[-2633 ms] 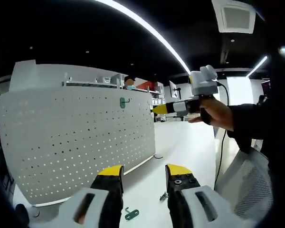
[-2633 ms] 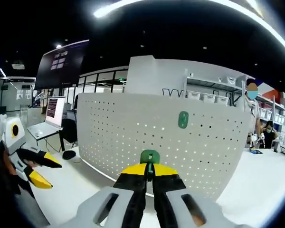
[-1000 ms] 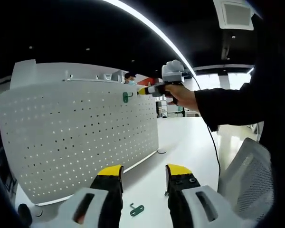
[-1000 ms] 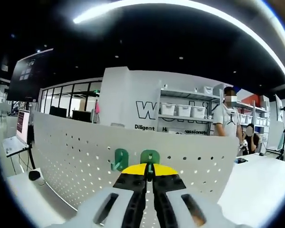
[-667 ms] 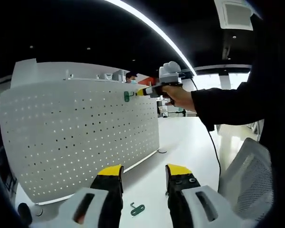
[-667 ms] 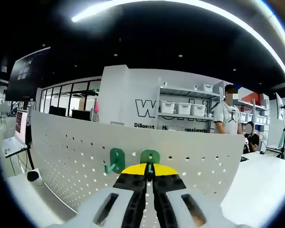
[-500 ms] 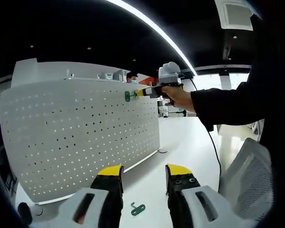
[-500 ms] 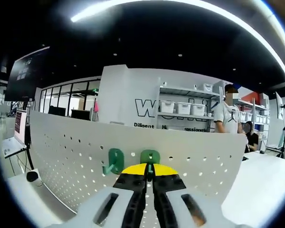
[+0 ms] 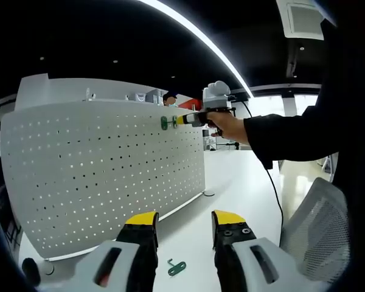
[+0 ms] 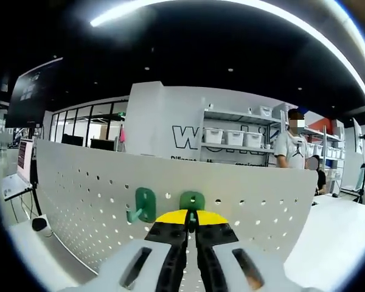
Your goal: Insert the hook assembly into the mounting plate slot until the hook locks in place.
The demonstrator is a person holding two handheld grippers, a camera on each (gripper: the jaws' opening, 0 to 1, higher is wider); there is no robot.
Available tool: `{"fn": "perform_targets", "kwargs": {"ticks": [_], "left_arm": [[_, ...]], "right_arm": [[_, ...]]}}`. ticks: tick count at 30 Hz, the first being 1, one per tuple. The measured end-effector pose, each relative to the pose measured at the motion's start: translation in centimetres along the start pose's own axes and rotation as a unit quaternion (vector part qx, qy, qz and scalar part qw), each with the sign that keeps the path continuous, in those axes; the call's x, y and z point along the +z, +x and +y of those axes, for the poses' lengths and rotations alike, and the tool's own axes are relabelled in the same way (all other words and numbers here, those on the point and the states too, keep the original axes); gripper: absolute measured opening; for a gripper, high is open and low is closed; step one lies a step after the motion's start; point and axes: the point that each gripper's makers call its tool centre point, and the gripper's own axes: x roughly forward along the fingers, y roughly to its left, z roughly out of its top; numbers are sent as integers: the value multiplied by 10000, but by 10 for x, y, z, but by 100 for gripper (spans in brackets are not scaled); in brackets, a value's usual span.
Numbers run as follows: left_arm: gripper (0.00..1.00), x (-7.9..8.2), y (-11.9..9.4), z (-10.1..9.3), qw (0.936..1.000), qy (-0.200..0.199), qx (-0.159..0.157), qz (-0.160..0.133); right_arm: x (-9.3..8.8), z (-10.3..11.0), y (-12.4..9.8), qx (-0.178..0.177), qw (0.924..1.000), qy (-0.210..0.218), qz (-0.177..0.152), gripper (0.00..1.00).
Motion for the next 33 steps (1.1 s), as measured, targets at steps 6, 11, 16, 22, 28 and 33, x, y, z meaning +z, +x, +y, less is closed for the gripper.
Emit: {"fn": "perform_targets", "kwargs": {"ticks": [6, 11, 16, 22, 28, 33], "left_arm": [[36, 0, 0, 0, 10000, -26, -7, 0], [36, 0, 0, 1, 10000, -43, -6, -4], [36, 0, 0, 1, 10000, -42, -18, -14], [36, 1, 0, 2, 10000, -38, -11, -31], [36, 2, 0, 1, 10000, -30, -21, -53], [36, 2, -1, 2, 10000, -25, -14, -60]], "right_arm": [[-1, 0, 2, -34, 10000, -57, 16, 1], [-2, 0, 3, -79, 9997, -209, 6, 1], [-3, 2, 3, -177, 9981, -582, 14, 1], [-3, 1, 3, -169, 9980, -609, 2, 2], [-5, 1, 2, -158, 9978, -643, 4, 2], [-5, 2, 2, -132, 9977, -664, 21, 4]]}}
